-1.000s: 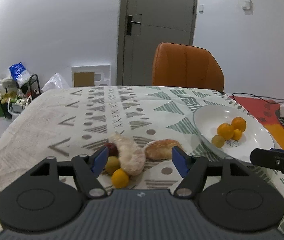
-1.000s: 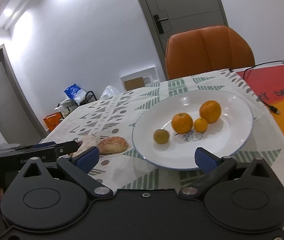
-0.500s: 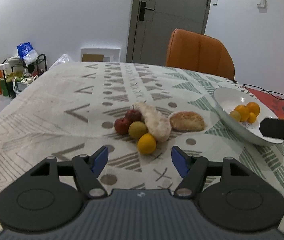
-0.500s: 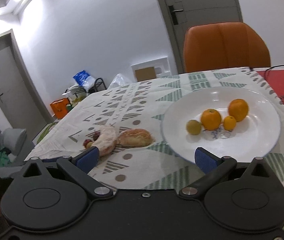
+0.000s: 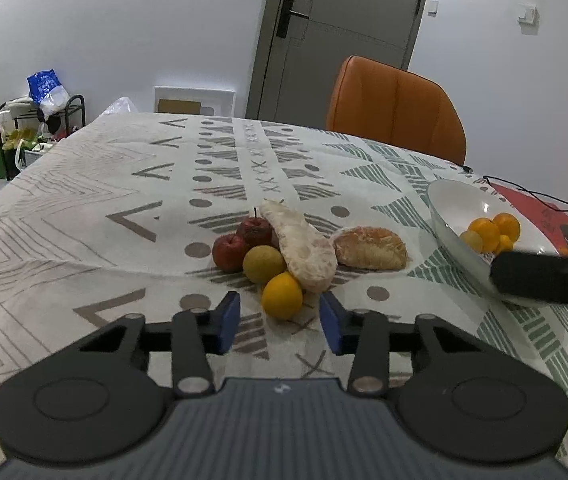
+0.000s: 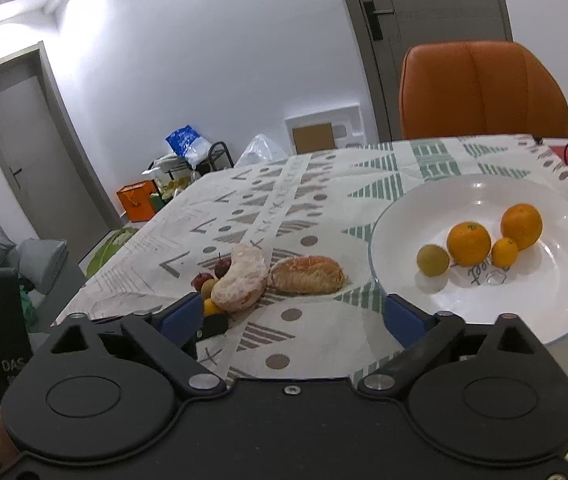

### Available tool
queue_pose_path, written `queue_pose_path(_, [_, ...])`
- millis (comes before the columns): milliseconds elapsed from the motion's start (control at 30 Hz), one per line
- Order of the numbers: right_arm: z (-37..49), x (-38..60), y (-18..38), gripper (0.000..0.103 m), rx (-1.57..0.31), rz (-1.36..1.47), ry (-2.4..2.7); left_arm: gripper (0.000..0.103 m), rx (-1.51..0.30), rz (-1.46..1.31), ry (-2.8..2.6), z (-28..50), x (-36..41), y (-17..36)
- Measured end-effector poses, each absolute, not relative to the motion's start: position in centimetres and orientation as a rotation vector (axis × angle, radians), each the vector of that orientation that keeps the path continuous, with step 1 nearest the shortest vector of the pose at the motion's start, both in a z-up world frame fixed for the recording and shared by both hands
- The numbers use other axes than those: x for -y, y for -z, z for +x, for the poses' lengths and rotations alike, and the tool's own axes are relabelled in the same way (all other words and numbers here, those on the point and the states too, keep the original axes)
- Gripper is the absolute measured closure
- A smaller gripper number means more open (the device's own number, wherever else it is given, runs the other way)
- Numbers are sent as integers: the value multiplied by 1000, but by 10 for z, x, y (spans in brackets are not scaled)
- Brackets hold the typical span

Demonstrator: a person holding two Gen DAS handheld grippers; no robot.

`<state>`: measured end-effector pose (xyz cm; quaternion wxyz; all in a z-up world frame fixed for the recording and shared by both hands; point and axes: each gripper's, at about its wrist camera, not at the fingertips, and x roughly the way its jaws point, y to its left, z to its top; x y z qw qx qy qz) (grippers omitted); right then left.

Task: Organize fruits
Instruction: 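Grasp another small tangerine with the left tool, then hold the tangerine in the left tool while the right tool reaches toward the peeled pink fruit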

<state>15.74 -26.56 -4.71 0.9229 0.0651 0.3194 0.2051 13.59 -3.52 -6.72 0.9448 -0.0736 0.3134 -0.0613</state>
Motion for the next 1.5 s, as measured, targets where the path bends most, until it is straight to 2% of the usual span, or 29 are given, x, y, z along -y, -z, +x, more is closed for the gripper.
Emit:
queue_pose_path(100, [161,261,51,21,-682,120,-429,83,-647,-172,138,139,35,69])
queue_pose_path(300, [167,248,59,30,-713,113,-458,83,-643,-189,146,136,27,68])
queue_pose_path(633, [185,223,78,32,-747,146,-470,83,-643,-189,124,133,-1,66])
queue_pose_path(900, [199,204,88,40,-781,159,-479,83,-643,-205,88,134,-24,67])
queue_pose_path(1233, [209,185,93,41,-776,148,-487,83,-639,-214,67,132,-39,66])
queue_pose_path(1267, [210,185,93,42,-775,151,-486,83,-639,-215,63,132,-40,66])
queue_pose_path(1367, [213,186,94,61,-768,161,-472,83,-636,-215,56,131,-43,65])
queue_pose_path(1500, [212,189,94,65,-772,164,-481,83,-631,-211,46,131,-43,62])
